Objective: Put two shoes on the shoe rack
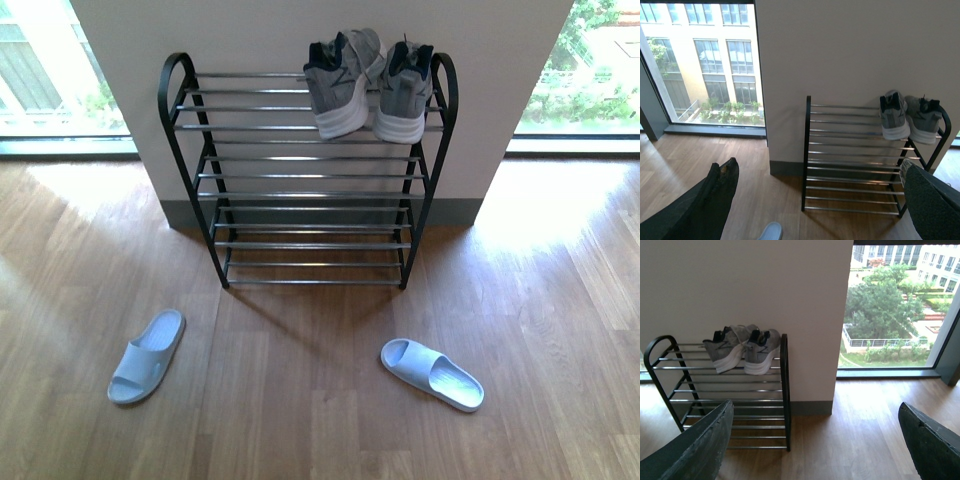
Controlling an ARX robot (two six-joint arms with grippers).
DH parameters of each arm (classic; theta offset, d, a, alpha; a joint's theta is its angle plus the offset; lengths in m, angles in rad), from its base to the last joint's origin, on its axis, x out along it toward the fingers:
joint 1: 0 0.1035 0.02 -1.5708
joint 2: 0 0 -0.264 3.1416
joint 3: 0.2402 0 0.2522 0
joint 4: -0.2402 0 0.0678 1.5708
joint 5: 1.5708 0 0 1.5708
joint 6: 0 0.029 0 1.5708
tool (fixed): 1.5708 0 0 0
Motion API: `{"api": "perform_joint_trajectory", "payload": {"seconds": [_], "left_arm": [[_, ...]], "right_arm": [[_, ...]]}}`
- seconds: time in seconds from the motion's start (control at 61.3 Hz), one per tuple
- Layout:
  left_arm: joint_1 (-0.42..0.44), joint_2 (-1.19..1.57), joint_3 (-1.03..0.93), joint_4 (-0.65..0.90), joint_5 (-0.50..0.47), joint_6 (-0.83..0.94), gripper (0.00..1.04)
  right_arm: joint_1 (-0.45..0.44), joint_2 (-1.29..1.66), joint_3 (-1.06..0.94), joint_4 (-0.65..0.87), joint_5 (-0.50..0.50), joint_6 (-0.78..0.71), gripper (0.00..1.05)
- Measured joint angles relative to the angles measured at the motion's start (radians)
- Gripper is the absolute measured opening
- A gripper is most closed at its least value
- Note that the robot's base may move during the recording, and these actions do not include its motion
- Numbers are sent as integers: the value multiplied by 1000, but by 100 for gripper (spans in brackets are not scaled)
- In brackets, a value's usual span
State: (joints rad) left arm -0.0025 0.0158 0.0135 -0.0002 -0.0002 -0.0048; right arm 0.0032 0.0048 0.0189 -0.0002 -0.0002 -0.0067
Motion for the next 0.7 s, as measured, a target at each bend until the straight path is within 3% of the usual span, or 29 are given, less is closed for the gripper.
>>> {"api": "perform_joint_trajectory", "payload": {"seconds": [0.701], "left_arm": [[0, 0, 0, 0, 0, 0, 95]], "right_arm": [[0, -1, 0, 0, 2, 0, 96]]}}
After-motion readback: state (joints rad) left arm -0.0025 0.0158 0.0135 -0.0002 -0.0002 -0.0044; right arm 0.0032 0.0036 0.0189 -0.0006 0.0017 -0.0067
